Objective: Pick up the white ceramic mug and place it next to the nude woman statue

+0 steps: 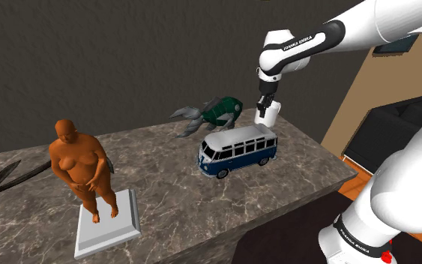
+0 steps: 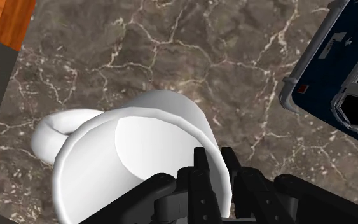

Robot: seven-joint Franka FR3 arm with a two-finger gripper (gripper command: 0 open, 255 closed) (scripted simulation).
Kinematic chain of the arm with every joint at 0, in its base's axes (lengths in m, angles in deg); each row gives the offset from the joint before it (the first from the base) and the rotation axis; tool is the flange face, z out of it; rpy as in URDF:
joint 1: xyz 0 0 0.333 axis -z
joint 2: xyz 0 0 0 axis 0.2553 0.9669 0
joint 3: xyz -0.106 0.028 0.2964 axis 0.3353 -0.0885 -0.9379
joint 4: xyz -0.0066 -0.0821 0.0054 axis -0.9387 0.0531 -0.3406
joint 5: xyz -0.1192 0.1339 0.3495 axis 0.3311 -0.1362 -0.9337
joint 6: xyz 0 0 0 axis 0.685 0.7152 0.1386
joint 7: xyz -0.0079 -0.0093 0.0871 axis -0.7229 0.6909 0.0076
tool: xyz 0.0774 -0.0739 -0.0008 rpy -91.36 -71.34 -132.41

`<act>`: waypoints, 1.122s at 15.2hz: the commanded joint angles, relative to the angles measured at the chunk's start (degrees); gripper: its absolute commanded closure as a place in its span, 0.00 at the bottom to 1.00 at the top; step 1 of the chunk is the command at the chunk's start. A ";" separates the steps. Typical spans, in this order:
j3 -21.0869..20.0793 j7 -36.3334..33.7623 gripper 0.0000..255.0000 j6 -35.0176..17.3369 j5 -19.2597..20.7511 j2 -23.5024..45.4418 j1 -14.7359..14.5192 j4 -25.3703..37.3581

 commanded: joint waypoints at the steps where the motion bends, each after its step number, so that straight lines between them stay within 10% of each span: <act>1: -0.03 -0.05 1.00 1.66 0.15 -0.66 -0.01 1.01; 17: -0.45 -0.23 1.00 13.87 0.72 -3.98 -0.20 9.99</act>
